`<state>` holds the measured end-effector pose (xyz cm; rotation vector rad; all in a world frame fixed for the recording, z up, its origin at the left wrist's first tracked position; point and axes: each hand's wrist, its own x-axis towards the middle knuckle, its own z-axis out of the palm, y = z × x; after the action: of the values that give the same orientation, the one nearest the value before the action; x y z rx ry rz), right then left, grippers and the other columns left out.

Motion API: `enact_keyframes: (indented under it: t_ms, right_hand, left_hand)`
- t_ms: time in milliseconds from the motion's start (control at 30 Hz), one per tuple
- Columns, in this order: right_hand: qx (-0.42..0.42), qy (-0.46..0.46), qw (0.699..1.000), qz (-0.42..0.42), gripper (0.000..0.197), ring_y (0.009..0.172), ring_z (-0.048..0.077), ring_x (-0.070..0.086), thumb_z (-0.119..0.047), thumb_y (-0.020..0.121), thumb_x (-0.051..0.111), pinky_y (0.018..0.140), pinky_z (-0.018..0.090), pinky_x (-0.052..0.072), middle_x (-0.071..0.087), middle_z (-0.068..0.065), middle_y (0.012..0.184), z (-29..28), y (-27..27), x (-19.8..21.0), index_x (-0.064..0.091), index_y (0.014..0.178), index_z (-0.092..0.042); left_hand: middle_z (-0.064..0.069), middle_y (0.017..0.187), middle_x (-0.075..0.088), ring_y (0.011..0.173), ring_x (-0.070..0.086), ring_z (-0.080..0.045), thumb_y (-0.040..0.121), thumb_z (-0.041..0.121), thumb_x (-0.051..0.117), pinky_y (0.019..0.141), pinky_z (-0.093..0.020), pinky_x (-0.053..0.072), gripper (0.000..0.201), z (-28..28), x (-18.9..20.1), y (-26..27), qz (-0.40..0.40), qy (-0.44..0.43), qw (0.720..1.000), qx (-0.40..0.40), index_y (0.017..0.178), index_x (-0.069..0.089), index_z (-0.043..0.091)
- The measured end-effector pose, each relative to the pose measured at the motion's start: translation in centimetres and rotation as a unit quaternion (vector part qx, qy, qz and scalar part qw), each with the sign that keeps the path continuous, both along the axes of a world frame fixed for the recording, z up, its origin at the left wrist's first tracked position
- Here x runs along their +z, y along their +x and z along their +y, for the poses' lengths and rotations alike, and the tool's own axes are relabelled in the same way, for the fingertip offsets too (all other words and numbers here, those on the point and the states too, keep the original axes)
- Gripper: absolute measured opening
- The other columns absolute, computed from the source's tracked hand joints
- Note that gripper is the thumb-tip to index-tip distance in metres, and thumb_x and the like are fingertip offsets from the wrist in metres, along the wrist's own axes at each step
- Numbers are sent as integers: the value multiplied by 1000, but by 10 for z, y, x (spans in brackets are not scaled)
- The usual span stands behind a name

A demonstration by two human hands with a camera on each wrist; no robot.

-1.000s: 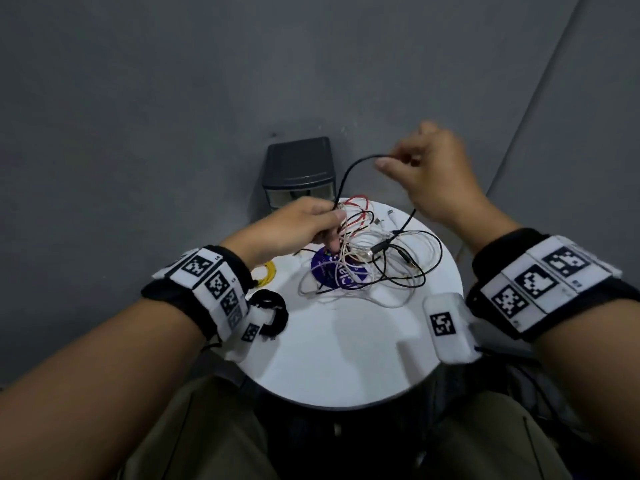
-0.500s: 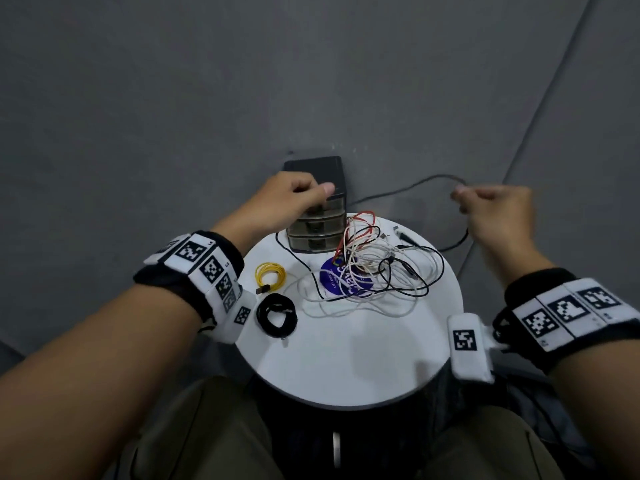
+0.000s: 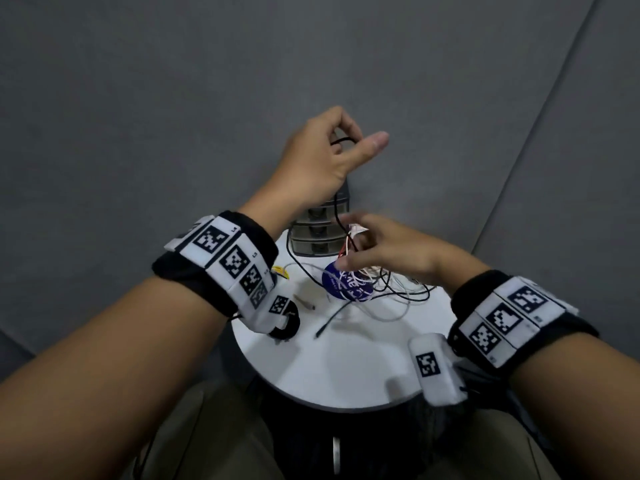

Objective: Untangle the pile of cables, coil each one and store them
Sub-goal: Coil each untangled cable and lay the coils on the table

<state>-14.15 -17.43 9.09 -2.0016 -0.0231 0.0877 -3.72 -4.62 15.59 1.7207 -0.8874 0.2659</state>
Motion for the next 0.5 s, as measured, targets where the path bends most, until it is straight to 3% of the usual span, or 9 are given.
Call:
enact_keyframes:
  t_ms: [67,133,200,267,333,400,433,500]
  right_hand:
    - [50,-50,997,-3,53,74,12,66,-30,87,79,66,20,48,70,5,84,21,4,11,54,133,-25]
    - [42,-122,991,-22,14,59,2,60,-37,98,64,57,14,42,69,5,71,36,5,16,64,107,-26]
    - [9,-115,992,-56,28,50,1,51,-31,106,49,57,19,38,63,2,62,40,7,15,65,87,-18]
    - [-14,-43,996,-71,29,50,5,51,-21,108,44,54,18,40,61,0,59,38,9,16,63,92,-5]
    - [-20,36,995,-92,7,51,12,54,-9,105,49,51,20,43,60,3,61,33,9,17,54,102,-6]
    - [-25,75,992,-96,18,58,16,56,2,97,58,53,23,47,62,4,68,28,10,20,50,109,-9]
    - [-15,79,992,-93,20,60,17,55,4,93,62,54,25,46,62,3,68,26,10,20,52,107,-7]
    - [7,63,994,-84,6,59,19,53,1,94,63,56,30,41,61,9,68,26,7,22,59,92,-3]
  left_hand:
    - [2,68,38,57,33,-8,85,51,75,53,-14,31,41,-5,-1,-5,13,4,1000,-24,94,64,11]
    - [-3,73,36,64,33,-13,87,50,73,57,-26,30,38,-6,0,-9,36,9,997,-61,98,64,15]
    - [-5,77,34,69,32,-18,90,47,72,61,-30,29,35,-5,1,-10,43,14,995,-88,105,64,16]
    - [-2,77,34,70,33,-14,92,42,71,61,-28,30,33,-2,1,-9,42,14,994,-95,110,63,16]
    - [-4,78,36,69,34,-11,94,38,70,59,-21,32,30,0,-1,-9,46,9,994,-97,113,62,16]
    - [-6,80,35,70,33,-15,96,35,68,58,-20,31,27,-1,-3,-11,56,1,992,-109,115,61,16]
    - [-6,81,34,70,32,-17,97,33,67,58,-22,30,25,-4,-4,-14,55,0,991,-119,115,60,17]
    - [-7,80,31,68,30,-14,98,28,66,59,-24,30,19,-9,-3,-20,63,-3,984,-164,115,60,20]
